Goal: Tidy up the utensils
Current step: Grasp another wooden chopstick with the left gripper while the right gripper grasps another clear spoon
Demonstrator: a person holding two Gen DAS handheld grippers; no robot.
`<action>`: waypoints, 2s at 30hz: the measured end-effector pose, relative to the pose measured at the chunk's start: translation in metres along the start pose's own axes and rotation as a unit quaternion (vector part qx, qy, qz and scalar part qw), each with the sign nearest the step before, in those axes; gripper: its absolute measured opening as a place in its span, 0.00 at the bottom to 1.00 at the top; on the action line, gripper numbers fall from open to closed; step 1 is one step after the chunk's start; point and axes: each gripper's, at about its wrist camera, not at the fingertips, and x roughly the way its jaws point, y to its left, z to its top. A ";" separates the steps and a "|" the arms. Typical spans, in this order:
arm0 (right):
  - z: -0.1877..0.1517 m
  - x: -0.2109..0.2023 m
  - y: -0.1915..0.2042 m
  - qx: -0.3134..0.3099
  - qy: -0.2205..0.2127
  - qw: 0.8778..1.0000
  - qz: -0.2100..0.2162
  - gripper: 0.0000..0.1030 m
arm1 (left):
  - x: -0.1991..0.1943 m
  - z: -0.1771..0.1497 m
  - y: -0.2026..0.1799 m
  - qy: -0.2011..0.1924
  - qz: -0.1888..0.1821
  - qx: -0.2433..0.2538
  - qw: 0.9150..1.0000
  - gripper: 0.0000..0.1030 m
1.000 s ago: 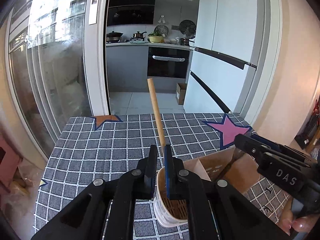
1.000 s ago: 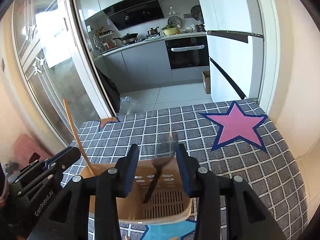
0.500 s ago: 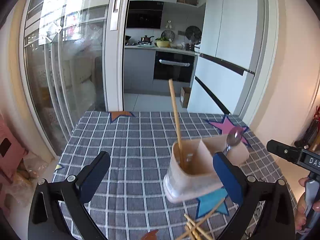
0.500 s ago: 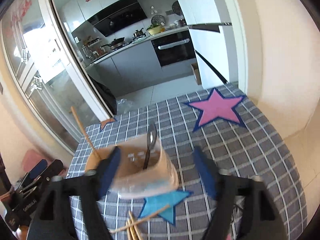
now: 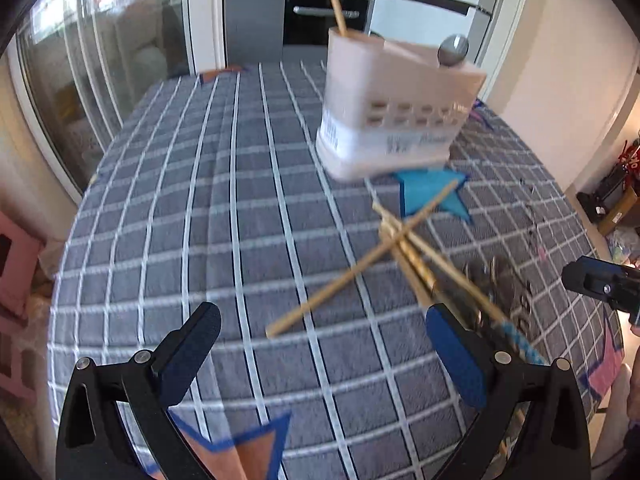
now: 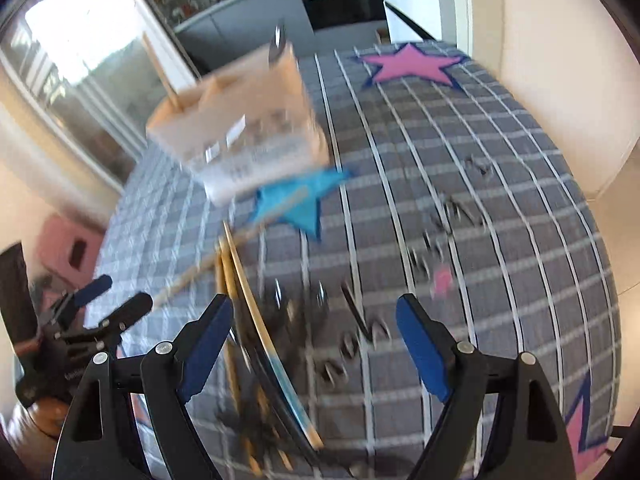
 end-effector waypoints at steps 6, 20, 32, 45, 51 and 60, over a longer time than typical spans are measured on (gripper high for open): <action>-0.029 0.004 -0.003 0.003 0.032 0.999 0.011 0.83 | 0.003 -0.019 -0.002 0.009 0.012 0.009 1.000 1.00; -0.035 0.027 0.019 -0.018 0.063 0.997 0.029 0.47 | 0.002 -0.018 0.000 0.002 0.035 0.021 0.999 1.00; -0.002 0.043 -0.005 0.068 0.053 0.996 0.017 0.41 | 0.028 0.018 -0.001 0.017 0.041 0.062 0.997 1.00; 0.014 0.077 0.018 0.046 0.077 0.996 -0.005 0.24 | 0.069 0.041 -0.034 0.066 0.018 0.140 0.988 1.00; 0.023 0.088 0.028 0.025 0.097 0.995 -0.016 0.18 | 0.078 0.053 -0.048 0.089 -0.015 0.168 0.982 0.90; 0.019 0.082 0.015 0.043 0.091 0.995 0.010 0.06 | 0.069 0.052 -0.069 0.089 -0.040 0.208 0.973 0.39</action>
